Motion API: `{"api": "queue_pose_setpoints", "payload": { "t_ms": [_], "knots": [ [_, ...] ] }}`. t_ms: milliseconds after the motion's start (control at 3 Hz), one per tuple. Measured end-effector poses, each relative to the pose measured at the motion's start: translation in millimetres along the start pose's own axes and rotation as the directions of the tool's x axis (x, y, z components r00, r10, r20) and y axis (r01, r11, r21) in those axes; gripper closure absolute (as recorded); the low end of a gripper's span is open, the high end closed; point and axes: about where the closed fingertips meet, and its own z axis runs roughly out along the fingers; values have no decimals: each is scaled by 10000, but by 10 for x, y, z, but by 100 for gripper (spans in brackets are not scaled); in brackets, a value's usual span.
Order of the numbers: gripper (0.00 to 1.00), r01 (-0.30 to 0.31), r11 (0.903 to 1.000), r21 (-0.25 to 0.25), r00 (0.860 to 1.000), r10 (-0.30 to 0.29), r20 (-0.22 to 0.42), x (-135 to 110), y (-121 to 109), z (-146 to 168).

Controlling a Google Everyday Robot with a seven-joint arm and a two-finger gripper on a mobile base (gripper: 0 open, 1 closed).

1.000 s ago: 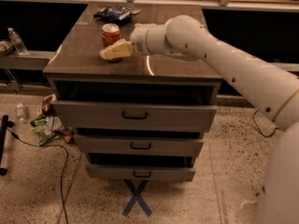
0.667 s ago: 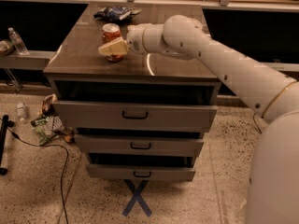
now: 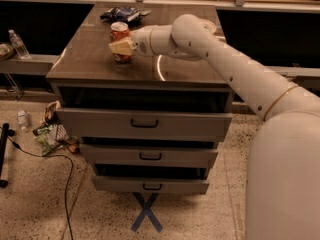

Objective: Place coke can into paper bowl

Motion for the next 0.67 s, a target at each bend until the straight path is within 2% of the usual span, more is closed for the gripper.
{"api": "queue_pose_setpoints", "payload": {
  "t_ms": [333, 667],
  "knots": [
    [100, 8, 9955, 951, 9998, -25, 173, -184, -274, -212],
    [100, 139, 9703, 2414, 9999, -121, -88, -289, -678, -636]
  ]
}}
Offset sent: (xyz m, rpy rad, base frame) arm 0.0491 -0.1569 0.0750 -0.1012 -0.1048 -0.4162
